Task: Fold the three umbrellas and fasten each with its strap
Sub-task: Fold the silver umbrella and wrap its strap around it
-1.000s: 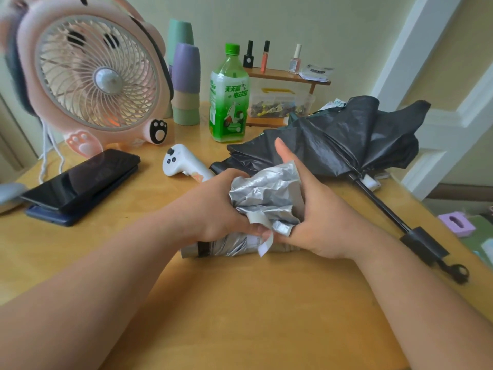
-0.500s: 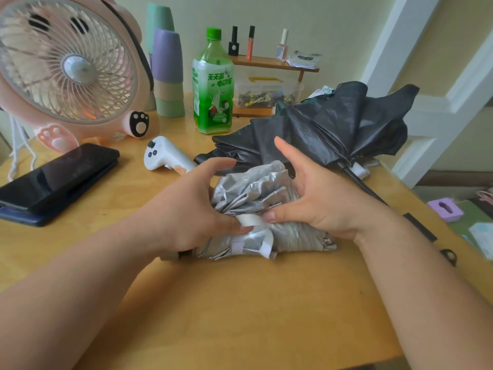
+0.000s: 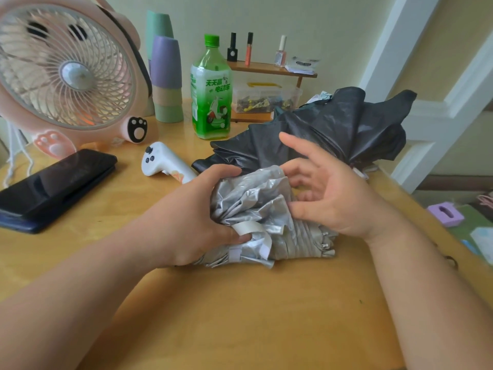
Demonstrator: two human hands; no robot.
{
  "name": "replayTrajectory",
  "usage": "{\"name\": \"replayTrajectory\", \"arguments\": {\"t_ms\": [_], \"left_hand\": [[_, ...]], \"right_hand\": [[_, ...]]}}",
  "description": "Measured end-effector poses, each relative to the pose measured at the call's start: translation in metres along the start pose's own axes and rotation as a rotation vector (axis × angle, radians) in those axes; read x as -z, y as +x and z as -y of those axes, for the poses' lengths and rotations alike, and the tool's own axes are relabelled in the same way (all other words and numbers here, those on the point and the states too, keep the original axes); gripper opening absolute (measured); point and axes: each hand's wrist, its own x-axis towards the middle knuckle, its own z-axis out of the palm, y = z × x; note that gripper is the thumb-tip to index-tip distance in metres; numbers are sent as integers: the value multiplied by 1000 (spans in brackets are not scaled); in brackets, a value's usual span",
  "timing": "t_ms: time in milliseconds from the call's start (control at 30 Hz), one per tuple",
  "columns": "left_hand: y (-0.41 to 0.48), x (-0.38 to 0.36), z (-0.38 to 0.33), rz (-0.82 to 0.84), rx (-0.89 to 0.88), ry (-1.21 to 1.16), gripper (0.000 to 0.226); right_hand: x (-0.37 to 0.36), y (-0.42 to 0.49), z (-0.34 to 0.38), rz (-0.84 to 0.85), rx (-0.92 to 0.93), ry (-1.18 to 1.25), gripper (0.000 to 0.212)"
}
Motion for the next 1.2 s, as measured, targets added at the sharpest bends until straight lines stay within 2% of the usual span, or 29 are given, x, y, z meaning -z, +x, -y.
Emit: {"name": "replayTrajectory", "arguments": {"t_ms": [167, 433, 533, 600, 667, 767, 867, 933, 1000, 1200], "left_hand": [[0, 0, 2, 2, -16, -17, 91], [1, 0, 2, 8, -26, -17, 91], [0, 0, 2, 14, -53, -16, 92], [0, -1, 2, 21, -72, -30, 94], [0, 0, 2, 23, -81, -42, 94], [0, 0, 3, 25, -99, -50, 96], [0, 0, 4, 20, -106, -46, 97], [0, -1, 4, 12, -105, -34, 96], [0, -1, 4, 4, -109, -29, 94], [1, 0, 9, -45, -129, -106, 86]], "right_hand": [[8, -5, 5, 68, -9, 51, 106], [-1, -2, 5, 73, -49, -36, 111], [-13, 2, 9, 31, 3, -204, 122], [-28, 6, 17, -59, 95, -457, 118], [-40, 11, 23, -182, 301, -671, 110], [-43, 18, 17, -263, 665, -772, 101], [-46, 24, 1, -416, 830, -790, 102], [-45, 26, -7, -533, 802, -782, 109], [-40, 27, -9, -599, 745, -739, 107], [-28, 28, -6, -589, 608, -536, 78]]}}
